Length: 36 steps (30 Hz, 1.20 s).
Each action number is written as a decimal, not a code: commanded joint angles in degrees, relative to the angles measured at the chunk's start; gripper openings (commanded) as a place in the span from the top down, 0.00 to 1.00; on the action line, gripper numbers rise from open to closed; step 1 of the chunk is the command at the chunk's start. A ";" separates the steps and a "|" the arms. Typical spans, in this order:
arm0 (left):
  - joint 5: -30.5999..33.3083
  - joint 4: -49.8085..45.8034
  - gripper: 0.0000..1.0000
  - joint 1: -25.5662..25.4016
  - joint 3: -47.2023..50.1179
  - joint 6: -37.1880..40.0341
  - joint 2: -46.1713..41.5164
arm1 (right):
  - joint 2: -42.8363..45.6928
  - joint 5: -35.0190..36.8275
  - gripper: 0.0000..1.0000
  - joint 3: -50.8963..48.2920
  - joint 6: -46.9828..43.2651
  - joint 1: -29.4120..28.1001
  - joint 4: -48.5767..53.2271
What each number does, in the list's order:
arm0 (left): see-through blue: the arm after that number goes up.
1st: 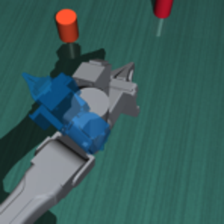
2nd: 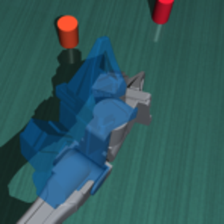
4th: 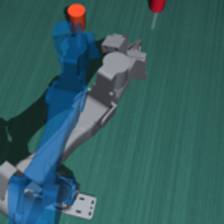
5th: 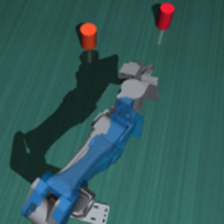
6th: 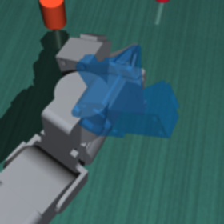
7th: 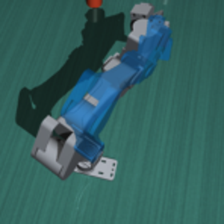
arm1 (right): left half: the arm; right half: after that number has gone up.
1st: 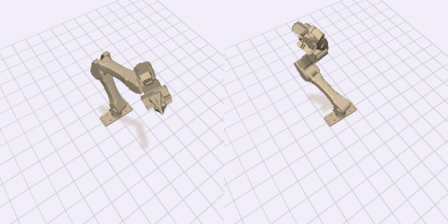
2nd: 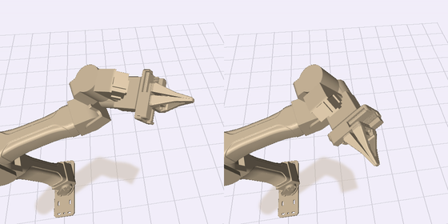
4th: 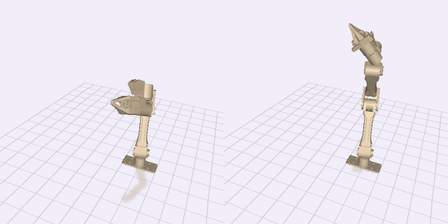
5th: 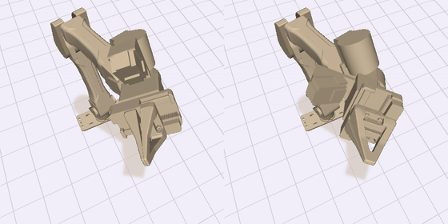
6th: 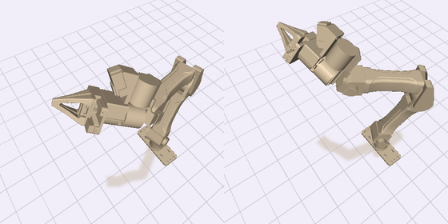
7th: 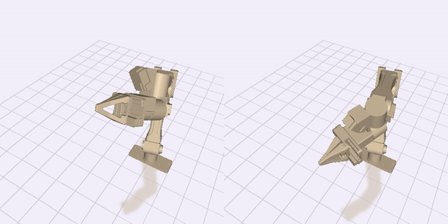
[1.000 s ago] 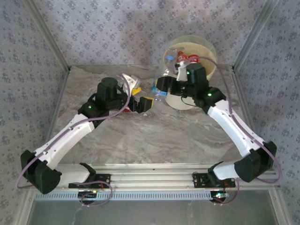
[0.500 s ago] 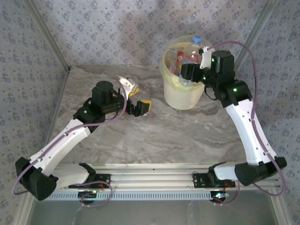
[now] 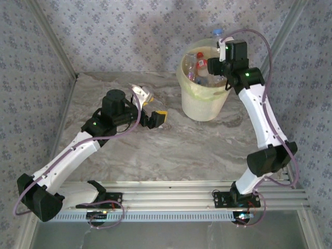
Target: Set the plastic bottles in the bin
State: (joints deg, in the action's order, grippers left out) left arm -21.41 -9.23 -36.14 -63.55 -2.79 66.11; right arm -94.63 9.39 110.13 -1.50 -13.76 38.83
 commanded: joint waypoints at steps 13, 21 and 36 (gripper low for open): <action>2.39 -0.78 0.00 -0.46 -0.39 2.09 1.57 | -8.52 1.79 0.35 8.39 -1.14 6.03 5.50; 4.19 -1.21 0.00 -0.42 -0.44 2.30 1.57 | -8.27 -2.87 0.13 8.69 2.79 8.18 6.57; 18.48 -9.53 0.00 -0.45 -4.78 -8.04 2.35 | 11.43 -9.79 0.08 -9.39 6.67 7.06 0.01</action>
State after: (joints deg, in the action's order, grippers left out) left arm -8.86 -14.52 -36.14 -64.66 -6.11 68.07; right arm -88.99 3.46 104.97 2.68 -6.11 41.50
